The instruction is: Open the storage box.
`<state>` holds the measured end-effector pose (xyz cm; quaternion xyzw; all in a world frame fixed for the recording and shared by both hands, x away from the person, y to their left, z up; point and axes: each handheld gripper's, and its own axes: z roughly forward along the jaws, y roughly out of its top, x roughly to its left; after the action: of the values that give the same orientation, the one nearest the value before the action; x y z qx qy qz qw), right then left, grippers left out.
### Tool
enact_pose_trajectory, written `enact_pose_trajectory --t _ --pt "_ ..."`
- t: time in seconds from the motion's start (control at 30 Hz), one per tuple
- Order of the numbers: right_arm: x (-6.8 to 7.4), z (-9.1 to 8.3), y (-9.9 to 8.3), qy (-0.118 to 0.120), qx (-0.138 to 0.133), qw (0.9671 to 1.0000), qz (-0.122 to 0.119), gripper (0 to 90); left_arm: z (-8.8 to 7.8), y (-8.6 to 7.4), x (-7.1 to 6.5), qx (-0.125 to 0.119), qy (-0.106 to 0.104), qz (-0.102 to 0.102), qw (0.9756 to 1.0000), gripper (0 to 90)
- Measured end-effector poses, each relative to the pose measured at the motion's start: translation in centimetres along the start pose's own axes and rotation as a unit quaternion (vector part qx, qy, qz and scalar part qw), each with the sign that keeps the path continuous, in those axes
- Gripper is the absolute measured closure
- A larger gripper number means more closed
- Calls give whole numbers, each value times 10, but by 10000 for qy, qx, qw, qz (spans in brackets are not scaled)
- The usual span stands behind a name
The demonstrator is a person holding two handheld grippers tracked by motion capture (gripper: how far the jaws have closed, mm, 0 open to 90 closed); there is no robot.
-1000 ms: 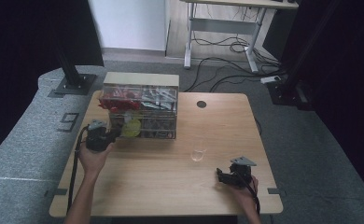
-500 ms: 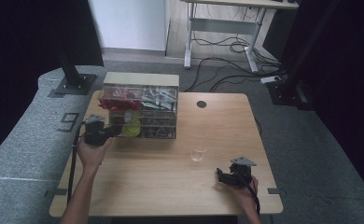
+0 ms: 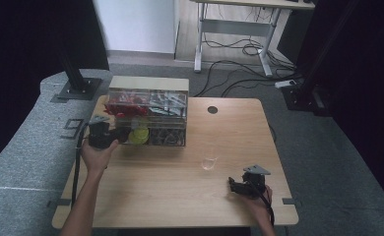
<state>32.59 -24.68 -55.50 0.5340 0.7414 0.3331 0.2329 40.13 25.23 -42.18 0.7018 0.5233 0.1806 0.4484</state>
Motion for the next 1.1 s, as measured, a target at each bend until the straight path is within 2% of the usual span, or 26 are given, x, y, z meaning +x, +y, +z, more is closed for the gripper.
enact_pose_trajectory --t 0.17,0.57,0.7,1.1 --pt "0 0 0 -2 0 10000 4 159 0 5 -1 -64 -56 -32 10000 900" --pt "0 0 0 -2 0 10000 5 159 -1 16 -4 -96 33 49 9999 900" --pt "0 0 0 -3 -1 10000 6 159 0 16 -2 -89 12 -10 10000 900" --pt "0 0 0 -7 -1 10000 3 159 0 16 -2 -55 17 -1 10000 900"
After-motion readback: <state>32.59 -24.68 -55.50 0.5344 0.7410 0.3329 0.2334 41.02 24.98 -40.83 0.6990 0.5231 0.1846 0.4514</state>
